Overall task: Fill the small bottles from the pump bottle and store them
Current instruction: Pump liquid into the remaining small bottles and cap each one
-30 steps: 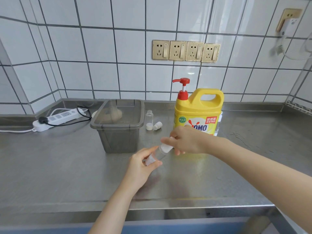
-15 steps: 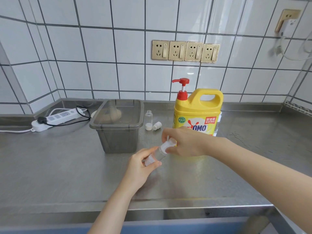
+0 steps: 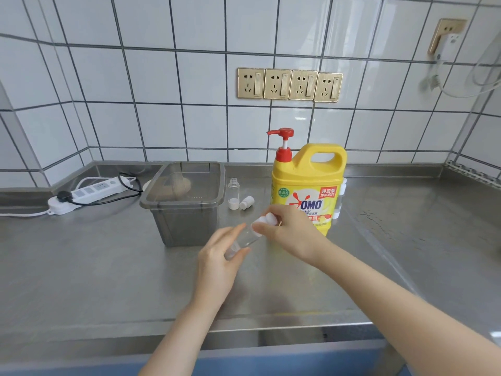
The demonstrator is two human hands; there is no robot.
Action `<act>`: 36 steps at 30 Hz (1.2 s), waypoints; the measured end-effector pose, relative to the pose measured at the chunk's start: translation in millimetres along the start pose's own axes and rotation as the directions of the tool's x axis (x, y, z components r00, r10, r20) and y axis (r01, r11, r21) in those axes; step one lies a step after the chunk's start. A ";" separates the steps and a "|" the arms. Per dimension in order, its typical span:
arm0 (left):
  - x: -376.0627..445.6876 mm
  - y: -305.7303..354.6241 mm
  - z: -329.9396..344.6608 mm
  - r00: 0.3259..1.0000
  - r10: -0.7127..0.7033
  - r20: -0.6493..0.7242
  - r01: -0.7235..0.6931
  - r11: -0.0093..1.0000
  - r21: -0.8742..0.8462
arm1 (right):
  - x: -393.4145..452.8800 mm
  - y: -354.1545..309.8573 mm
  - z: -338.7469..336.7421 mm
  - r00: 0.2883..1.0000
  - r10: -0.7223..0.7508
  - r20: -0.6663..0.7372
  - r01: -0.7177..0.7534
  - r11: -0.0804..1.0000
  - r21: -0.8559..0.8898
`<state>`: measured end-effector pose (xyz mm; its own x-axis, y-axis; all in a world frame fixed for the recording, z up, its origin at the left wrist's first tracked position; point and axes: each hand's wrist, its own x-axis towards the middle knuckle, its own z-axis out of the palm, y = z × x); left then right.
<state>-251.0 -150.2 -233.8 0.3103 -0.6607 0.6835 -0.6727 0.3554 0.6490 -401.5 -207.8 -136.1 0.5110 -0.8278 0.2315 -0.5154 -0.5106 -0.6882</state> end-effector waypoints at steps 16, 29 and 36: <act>1.0 45.2 42.4 0.899 -0.132 0.417 0.183 0.980 -0.084 | -42.4 65.8 -26.4 0.981 0.189 -0.047 -0.151 0.892 0.426; 69.5 -1.0 64.5 0.862 -0.504 0.057 0.477 0.844 0.246 | -36.1 147.9 -53.2 0.910 0.225 -0.347 -0.178 0.970 0.163; 118.8 -26.9 82.9 0.776 -0.630 -0.034 0.622 0.756 0.202 | -2.5 173.3 -71.5 0.883 0.299 -0.361 -0.258 0.953 0.160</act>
<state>-251.7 -293.1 -197.8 0.6872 -0.7142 0.1332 -0.4515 -0.2763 0.8484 -541.2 -310.8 -206.8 0.0489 -0.9679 0.2464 -0.5125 -0.2361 -0.8256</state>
